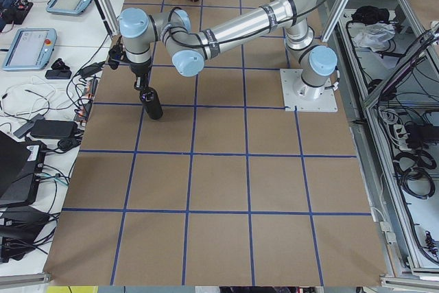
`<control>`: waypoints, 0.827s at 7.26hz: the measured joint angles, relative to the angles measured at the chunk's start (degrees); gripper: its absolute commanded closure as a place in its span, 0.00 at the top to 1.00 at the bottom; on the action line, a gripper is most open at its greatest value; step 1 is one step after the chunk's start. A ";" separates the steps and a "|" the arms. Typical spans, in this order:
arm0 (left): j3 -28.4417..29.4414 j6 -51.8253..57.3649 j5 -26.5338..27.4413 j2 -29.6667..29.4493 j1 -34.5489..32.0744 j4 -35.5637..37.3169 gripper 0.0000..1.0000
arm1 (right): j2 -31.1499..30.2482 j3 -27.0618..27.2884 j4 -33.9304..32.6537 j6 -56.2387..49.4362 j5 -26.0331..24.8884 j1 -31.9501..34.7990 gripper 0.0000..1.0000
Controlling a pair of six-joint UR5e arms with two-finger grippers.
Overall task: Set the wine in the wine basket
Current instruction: 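Lift the bottle with the left gripper and set it upright mid-table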
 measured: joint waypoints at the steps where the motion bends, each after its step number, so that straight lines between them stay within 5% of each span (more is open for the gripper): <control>1: -1.98 -3.62 0.11 2.11 -2.76 -0.23 0.00 | 0.00 0.00 0.00 0.01 0.00 -0.01 1.00; 6: -15.09 -25.68 0.67 12.85 -19.05 2.82 0.00 | -0.01 0.00 -0.04 -0.04 0.00 -0.01 1.00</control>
